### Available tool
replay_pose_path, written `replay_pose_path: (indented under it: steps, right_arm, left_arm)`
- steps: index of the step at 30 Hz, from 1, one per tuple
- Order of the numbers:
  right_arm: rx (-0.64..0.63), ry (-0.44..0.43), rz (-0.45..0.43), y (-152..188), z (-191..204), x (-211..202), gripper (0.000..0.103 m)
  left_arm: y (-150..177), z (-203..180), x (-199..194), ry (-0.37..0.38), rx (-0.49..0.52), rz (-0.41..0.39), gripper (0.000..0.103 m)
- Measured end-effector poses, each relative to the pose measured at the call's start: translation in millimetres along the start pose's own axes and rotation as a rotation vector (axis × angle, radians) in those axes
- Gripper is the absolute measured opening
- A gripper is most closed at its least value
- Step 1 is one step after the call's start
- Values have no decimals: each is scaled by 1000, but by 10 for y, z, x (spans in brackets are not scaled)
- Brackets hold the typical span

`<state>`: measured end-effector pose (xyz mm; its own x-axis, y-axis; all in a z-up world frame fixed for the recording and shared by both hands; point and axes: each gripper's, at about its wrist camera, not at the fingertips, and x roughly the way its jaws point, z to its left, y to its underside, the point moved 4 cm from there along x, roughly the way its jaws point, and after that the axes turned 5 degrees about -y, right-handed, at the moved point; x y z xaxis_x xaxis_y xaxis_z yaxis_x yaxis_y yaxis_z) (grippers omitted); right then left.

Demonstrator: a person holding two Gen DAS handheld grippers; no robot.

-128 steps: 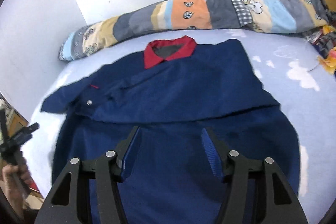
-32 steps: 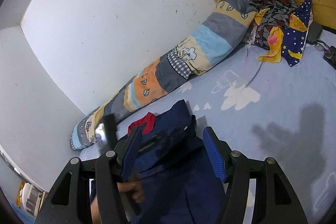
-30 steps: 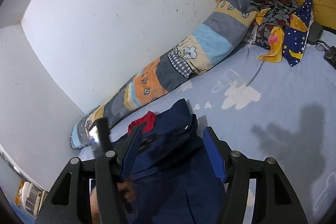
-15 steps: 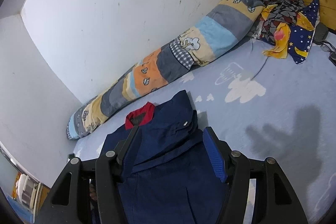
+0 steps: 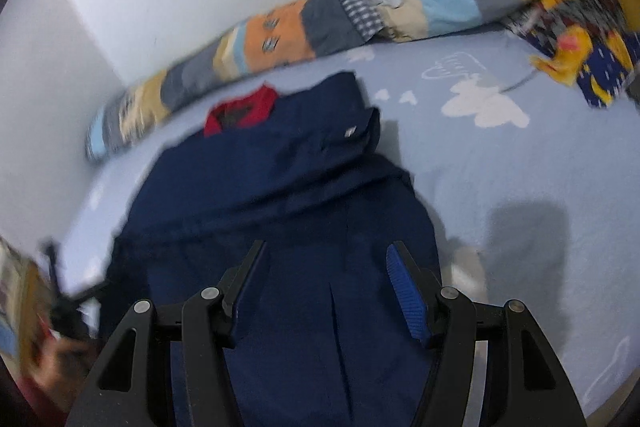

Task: Fold large clothes
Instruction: 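Carry the sleeve over the jacket body with the left gripper and release, then move both grippers to the jacket hem and grasp it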

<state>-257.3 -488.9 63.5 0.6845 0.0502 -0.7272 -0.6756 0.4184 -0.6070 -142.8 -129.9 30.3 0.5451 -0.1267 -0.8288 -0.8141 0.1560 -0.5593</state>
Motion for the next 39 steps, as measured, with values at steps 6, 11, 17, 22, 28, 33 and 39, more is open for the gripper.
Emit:
replay_pose_path:
  steps: [6, 11, 17, 22, 28, 33, 39]
  right_arm:
    - [-114, 38, 110, 441, 194, 190, 60]
    - [-71, 101, 228, 872, 4, 333, 59]
    - [132, 59, 179, 1107, -356, -48, 60]
    - [147, 119, 148, 1238, -428, -224, 53]
    - [137, 187, 89, 1281, -424, -442, 55]
    - [170, 213, 129, 1406, -472, -384, 55]
    - [108, 242, 208, 1588, -401, -264, 55]
  left_arm:
    - [624, 4, -76, -2, 9, 67, 78]
    - [862, 29, -201, -20, 70, 39, 81]
    - [1062, 358, -390, 60, -10, 47, 82]
    - [975, 321, -581, 92, 14, -27, 82]
    - [1095, 641, -556, 30, -81, 30, 82]
    - [1240, 617, -459, 111, -106, 103, 82]
    - [1388, 250, -334, 24, 80, 140, 82]
